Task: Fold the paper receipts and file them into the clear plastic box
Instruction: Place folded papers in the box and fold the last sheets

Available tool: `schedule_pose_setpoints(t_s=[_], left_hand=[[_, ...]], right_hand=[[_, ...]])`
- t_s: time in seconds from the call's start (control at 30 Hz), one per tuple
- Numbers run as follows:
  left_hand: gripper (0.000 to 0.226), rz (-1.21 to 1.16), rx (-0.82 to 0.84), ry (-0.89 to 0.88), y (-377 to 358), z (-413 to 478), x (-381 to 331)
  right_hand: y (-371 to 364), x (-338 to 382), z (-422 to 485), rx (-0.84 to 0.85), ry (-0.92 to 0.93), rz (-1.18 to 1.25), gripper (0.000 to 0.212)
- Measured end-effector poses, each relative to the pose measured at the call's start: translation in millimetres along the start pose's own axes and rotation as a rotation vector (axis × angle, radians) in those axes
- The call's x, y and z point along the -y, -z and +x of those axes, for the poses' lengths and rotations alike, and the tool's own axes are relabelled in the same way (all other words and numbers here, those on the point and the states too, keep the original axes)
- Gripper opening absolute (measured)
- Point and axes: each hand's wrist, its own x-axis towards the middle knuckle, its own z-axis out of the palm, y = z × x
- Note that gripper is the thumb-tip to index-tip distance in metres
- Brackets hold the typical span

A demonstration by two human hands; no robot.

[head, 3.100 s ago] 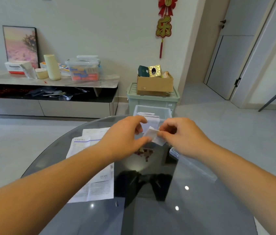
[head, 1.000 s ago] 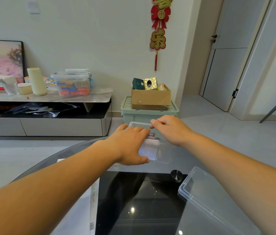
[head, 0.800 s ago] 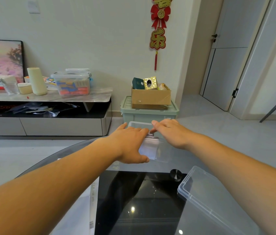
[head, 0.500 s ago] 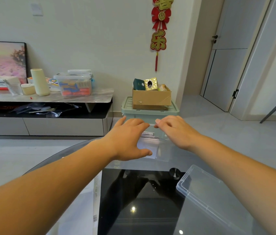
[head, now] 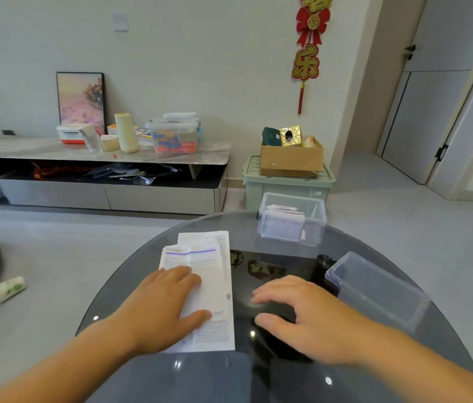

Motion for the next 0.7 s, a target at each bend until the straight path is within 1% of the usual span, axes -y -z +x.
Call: schedule_pose_setpoints(t_s=[0.03, 0.1, 0.2, 0.27, 0.33, 0.4, 0.5, 0.53, 0.6, 0.63, 0.7], left_hand=[[0.073, 0.000, 0.035, -0.003, -2, -12, -2], [0.070, -0.043, 0.054, -0.010, -6, -25, -5], [0.064, -0.088, -0.009, -0.034, -8, -35, -9], [0.056, -0.103, -0.017, -0.031, -5, -41, -9], [0.040, -0.119, -0.032, -0.026, -4, -44, -10], [0.027, -0.141, -0.081, -0.030, -4, -48, -12], [0.022, -0.120, -0.194, -0.065, -4, -52, -17], [0.024, -0.117, -0.251, -0.094, -4, -55, -20], [0.031, -0.122, -0.358, -0.195, -1, -63, -35], [0.032, -0.132, -0.395, -0.255, 2, -69, -45], [0.028, -0.159, -0.392, -0.356, 3, -81, -70]], right_hand=[[-10, 8, -3, 0.028, -0.003, 0.005, 0.042], [-23, 22, -6, 0.041, -0.020, 0.015, 0.044], [-36, 34, -13, 0.006, -0.075, 0.048, 0.047], [-40, 40, -20, -0.018, -0.132, 0.105, 0.049], [-42, 42, -26, -0.051, -0.184, 0.185, 0.047], [-42, 43, -32, -0.085, -0.230, 0.272, 0.041], [-39, 45, -45, -0.136, -0.281, 0.324, 0.032], [-37, 47, -51, -0.157, -0.281, 0.320, 0.034], [-30, 52, -65, -0.185, -0.255, 0.296, 0.045], [-27, 55, -74, -0.170, -0.248, 0.271, 0.054], [-21, 57, -92, -0.095, -0.230, 0.204, 0.074]])
